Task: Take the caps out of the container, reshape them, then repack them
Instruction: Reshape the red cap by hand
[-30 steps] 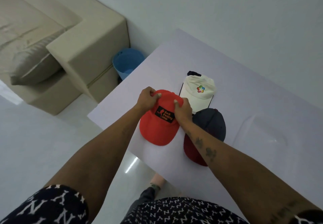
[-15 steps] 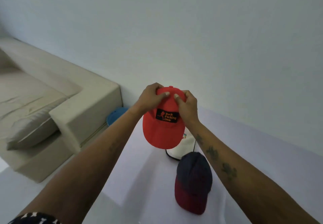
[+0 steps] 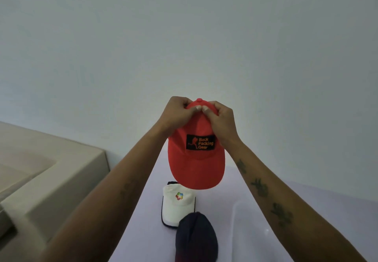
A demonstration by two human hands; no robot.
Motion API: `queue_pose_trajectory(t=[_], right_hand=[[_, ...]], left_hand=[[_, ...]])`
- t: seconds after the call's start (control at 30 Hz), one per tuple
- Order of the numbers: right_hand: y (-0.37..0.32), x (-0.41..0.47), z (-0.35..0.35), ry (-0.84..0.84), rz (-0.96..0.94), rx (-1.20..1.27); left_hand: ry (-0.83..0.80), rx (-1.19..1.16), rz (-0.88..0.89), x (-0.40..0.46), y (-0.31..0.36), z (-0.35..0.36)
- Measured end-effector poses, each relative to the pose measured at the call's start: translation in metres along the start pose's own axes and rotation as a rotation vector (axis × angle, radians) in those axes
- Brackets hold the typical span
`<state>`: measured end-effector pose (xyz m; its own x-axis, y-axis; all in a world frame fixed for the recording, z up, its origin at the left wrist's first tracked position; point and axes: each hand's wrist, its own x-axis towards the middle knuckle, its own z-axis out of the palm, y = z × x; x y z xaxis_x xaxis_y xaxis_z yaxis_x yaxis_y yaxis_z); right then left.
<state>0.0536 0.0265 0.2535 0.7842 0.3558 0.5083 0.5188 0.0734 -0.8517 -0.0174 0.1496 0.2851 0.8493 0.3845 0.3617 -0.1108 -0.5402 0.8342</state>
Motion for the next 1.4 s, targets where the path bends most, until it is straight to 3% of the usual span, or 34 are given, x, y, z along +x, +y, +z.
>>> queue_pose_trajectory(t=[0.13, 0.3, 0.5, 0.77, 1.0, 1.3, 1.4], right_hand=[[-0.008, 0.002, -0.015, -0.005, -0.014, -0.003], [-0.010, 0.002, -0.024, 0.057, 0.017, -0.128], [-0.019, -0.002, -0.028, 0.114, -0.056, -0.160], [-0.023, -0.003, -0.037, 0.335, -0.108, -0.150], [-0.021, -0.004, -0.044, 0.349, -0.055, -0.027], [-0.025, 0.000, -0.047, 0.291, 0.041, 0.132], [-0.028, 0.000, -0.052, 0.298, -0.012, 0.073]], left_hand=[[0.023, -0.190, -0.038, 0.001, 0.013, 0.008], [-0.011, -0.162, 0.024, 0.002, 0.027, 0.013], [0.094, -0.180, 0.074, 0.001, 0.039, 0.022], [0.146, -0.209, 0.081, -0.007, 0.033, 0.025], [0.255, -0.146, 0.056, -0.020, 0.024, 0.042], [0.169, -0.393, 0.004, -0.018, 0.029, 0.039], [0.072, -0.291, 0.051, -0.017, 0.026, 0.034]])
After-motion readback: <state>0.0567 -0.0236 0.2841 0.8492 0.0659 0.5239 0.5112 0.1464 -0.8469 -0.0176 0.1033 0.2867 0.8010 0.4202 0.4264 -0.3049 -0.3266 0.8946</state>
